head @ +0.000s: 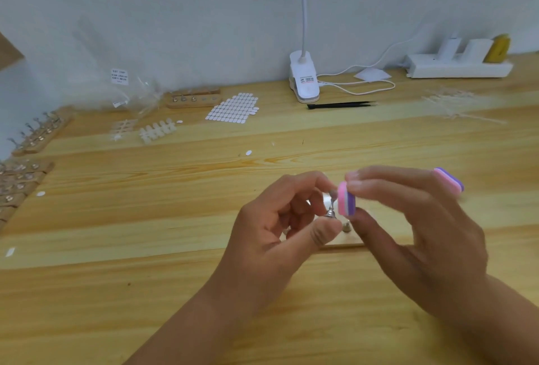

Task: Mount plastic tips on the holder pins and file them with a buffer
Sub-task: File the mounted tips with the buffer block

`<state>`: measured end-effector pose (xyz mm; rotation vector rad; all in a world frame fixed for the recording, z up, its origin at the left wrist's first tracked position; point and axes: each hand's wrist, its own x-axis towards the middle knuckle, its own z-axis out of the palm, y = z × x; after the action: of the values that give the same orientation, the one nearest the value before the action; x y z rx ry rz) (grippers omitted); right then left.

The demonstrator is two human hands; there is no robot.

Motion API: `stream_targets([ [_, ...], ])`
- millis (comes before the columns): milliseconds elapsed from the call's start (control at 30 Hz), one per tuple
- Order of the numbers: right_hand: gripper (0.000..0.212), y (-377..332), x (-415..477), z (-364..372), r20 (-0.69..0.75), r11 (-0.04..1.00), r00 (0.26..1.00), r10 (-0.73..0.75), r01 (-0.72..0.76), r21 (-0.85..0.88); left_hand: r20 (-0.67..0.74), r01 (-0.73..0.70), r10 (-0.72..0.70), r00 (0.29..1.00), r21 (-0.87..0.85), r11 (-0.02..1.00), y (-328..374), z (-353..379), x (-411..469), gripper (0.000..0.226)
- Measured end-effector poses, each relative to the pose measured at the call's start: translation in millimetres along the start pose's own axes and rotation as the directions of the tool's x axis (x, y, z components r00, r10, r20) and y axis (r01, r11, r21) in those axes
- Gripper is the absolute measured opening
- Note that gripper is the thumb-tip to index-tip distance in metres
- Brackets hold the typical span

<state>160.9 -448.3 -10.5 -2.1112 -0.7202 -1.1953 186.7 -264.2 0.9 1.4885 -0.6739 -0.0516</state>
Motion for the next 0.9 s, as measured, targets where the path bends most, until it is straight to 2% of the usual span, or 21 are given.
stream_targets([
  [67,0.023,2.7,-1.4,1.2,0.022,0.999,1.000,-0.002,0.003,-0.036,0.010,0.004,-0.004,1.000,-0.027,1.000,0.5,-0.8,-0.4,0.024],
  [167,0.027,9.6,0.7,-0.3,0.003,0.990,0.992,0.122,-0.122,-0.068,0.018,0.040,-0.039,0.999,-0.074,0.996,1.4,-4.4,1.4,0.022],
  [267,0.031,3.1,-0.3,0.2,-0.045,0.999,0.999,0.021,-0.022,-0.034,0.044,0.049,-0.044,0.998,-0.113,0.992,1.5,-3.7,2.1,0.023],
  [333,0.030,1.4,-4.4,2.8,0.003,0.998,0.998,-0.055,0.055,-0.015,0.073,0.049,-0.042,0.996,-0.095,0.994,0.9,-2.3,1.3,0.024],
  [400,0.030,7.6,-5.2,3.4,0.048,0.999,0.999,-0.020,0.021,-0.030,0.063,0.089,-0.083,0.995,-0.099,0.991,-0.7,-2.8,1.2,0.022],
  [533,0.025,16.0,0.3,-0.3,0.018,0.989,0.992,0.121,-0.119,-0.083,0.018,0.118,-0.117,0.993,-0.134,0.984,0.7,-3.1,1.9,0.025],
  [667,0.028,11.8,-0.4,-0.3,0.006,0.991,0.995,0.099,-0.098,-0.090,-0.028,0.166,-0.172,0.985,-0.147,0.975,1.6,-2.4,1.7,0.026],
  [900,0.027,11.4,2.2,-1.4,0.016,0.991,0.995,0.102,-0.100,-0.087,0.076,0.246,-0.236,0.969,-0.174,0.954,2.8,-1.6,-0.9,0.026],
])
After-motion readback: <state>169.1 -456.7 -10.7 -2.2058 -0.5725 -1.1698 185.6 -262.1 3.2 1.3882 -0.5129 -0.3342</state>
